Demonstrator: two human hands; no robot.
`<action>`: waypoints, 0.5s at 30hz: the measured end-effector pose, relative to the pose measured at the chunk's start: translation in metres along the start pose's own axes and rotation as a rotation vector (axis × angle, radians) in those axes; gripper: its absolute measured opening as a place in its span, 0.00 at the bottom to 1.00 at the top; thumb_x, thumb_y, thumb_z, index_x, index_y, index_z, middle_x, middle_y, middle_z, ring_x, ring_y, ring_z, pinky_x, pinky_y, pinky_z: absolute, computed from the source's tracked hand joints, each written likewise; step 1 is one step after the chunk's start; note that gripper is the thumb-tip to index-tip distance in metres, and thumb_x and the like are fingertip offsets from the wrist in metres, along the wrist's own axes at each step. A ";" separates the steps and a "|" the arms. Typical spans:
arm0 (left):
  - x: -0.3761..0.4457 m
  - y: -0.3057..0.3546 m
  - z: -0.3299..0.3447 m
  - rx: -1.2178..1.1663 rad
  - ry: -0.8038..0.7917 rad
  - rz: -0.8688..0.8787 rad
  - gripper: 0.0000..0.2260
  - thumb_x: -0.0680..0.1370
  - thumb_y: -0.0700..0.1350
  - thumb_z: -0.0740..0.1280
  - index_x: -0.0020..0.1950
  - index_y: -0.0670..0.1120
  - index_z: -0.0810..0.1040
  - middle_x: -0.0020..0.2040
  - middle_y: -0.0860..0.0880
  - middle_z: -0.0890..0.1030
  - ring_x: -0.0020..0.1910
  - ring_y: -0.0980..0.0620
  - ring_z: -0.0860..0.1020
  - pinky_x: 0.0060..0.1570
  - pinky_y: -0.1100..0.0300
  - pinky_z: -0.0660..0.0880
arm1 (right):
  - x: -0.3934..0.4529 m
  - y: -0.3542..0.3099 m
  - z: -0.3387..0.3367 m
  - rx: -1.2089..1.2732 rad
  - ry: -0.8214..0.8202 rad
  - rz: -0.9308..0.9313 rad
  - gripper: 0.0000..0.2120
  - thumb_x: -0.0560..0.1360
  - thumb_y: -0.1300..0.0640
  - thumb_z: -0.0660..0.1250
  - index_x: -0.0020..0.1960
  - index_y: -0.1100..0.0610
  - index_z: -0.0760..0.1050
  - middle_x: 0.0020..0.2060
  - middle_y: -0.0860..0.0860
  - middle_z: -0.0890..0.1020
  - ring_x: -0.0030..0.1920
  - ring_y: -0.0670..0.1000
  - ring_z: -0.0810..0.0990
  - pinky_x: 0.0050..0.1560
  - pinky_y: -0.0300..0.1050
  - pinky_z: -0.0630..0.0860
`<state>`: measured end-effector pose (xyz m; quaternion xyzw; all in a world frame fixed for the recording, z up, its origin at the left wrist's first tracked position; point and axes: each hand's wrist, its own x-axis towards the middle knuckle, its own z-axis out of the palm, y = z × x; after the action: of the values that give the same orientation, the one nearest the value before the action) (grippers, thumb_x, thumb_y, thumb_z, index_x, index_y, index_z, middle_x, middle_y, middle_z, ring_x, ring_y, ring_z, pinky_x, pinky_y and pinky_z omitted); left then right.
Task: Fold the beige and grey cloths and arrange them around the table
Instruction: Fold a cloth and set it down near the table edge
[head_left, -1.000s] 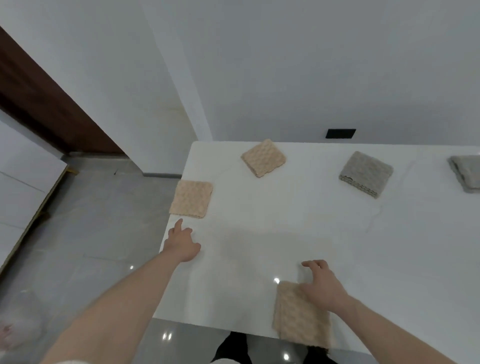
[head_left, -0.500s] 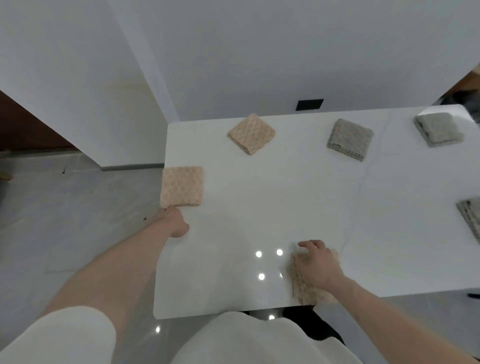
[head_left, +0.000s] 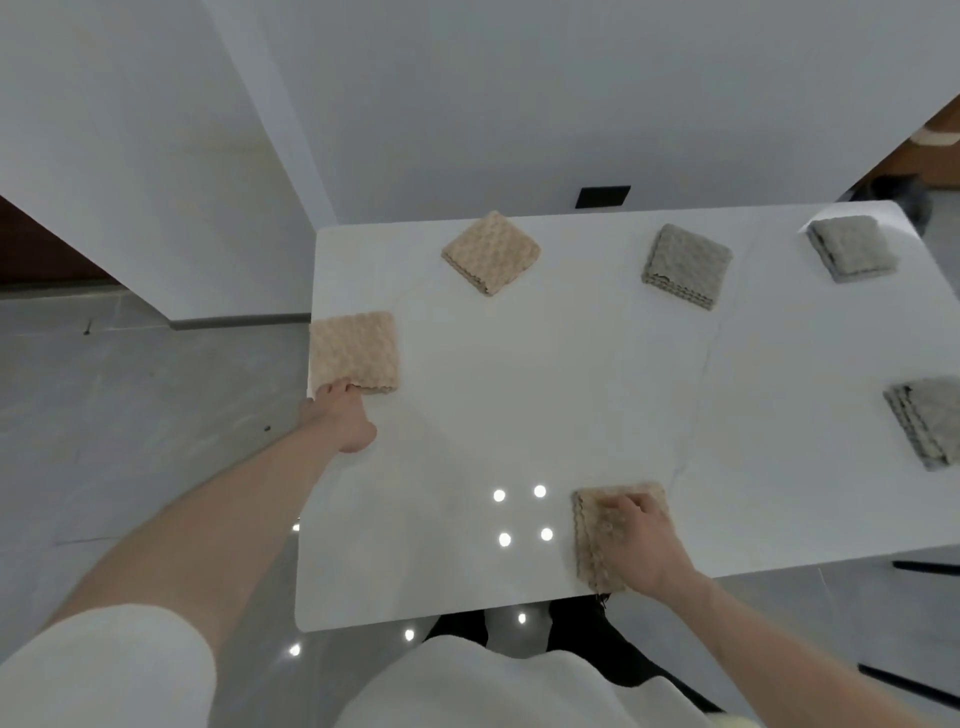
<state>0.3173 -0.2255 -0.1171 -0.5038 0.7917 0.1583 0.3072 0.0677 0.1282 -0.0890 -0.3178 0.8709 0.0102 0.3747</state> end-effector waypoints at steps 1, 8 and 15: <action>-0.007 0.001 0.005 0.000 -0.013 0.014 0.32 0.77 0.51 0.63 0.79 0.44 0.61 0.81 0.48 0.57 0.78 0.44 0.59 0.73 0.45 0.64 | -0.001 0.001 0.002 -0.011 -0.007 0.006 0.26 0.76 0.48 0.62 0.73 0.49 0.69 0.72 0.52 0.67 0.71 0.56 0.69 0.72 0.52 0.67; -0.070 -0.010 0.058 0.051 -0.070 0.072 0.35 0.78 0.53 0.63 0.81 0.43 0.57 0.83 0.49 0.52 0.79 0.45 0.58 0.75 0.47 0.62 | -0.004 -0.007 0.006 -0.073 -0.089 0.008 0.26 0.78 0.49 0.58 0.76 0.50 0.65 0.76 0.50 0.62 0.69 0.53 0.72 0.65 0.46 0.70; -0.090 -0.018 0.055 0.069 -0.077 0.132 0.27 0.77 0.52 0.61 0.75 0.46 0.67 0.75 0.49 0.65 0.71 0.46 0.68 0.67 0.50 0.70 | -0.001 -0.013 0.006 -0.015 -0.121 0.041 0.28 0.77 0.49 0.60 0.76 0.51 0.65 0.78 0.51 0.60 0.68 0.54 0.74 0.66 0.46 0.69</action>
<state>0.3790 -0.1393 -0.0998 -0.4331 0.8159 0.1700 0.3433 0.0796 0.1196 -0.0898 -0.3017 0.8529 0.0437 0.4239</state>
